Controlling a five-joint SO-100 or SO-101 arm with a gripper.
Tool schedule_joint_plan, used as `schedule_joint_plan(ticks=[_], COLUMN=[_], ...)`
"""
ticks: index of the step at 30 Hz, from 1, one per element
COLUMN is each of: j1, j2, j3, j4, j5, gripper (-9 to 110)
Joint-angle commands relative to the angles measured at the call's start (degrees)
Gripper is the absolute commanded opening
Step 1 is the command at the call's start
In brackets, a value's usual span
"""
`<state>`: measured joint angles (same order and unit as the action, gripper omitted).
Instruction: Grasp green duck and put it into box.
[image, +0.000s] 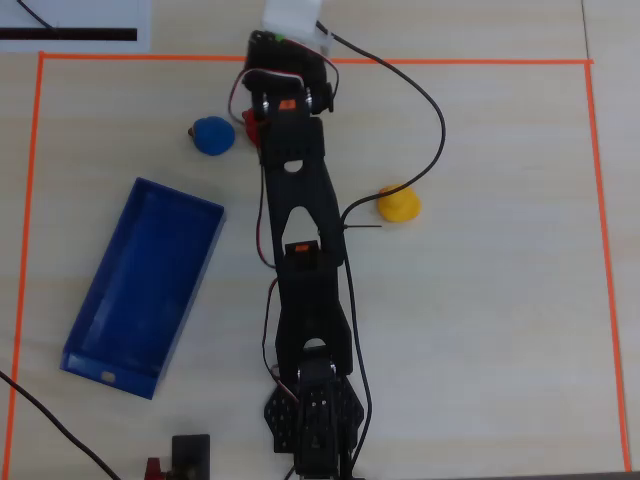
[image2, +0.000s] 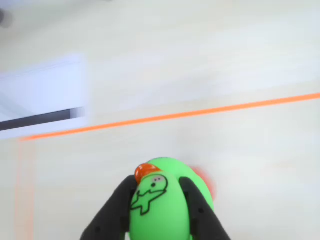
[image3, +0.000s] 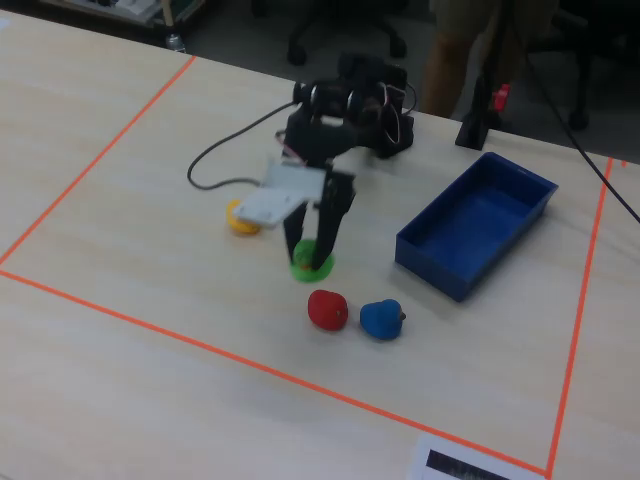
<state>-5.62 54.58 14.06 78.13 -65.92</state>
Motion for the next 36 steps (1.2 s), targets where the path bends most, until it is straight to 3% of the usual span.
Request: schedule_joint_plan(ticks=[1,8,14,25,31,36], j1=[-8.4,-25.0,-32.1,-36.0,-38.9,-40.3], j2=[17.9,44.6,54.7,56.3,55.9,57.6], j3=[5.0,49.0,73.7,97.6,100.0,100.4], j4=[9.1,7.6,2.4,-13.2,-15.6,-15.1], j5=[8.9,21.8,29.9,31.6,32.2,31.0], gripper=[0,0,0,0,1,25])
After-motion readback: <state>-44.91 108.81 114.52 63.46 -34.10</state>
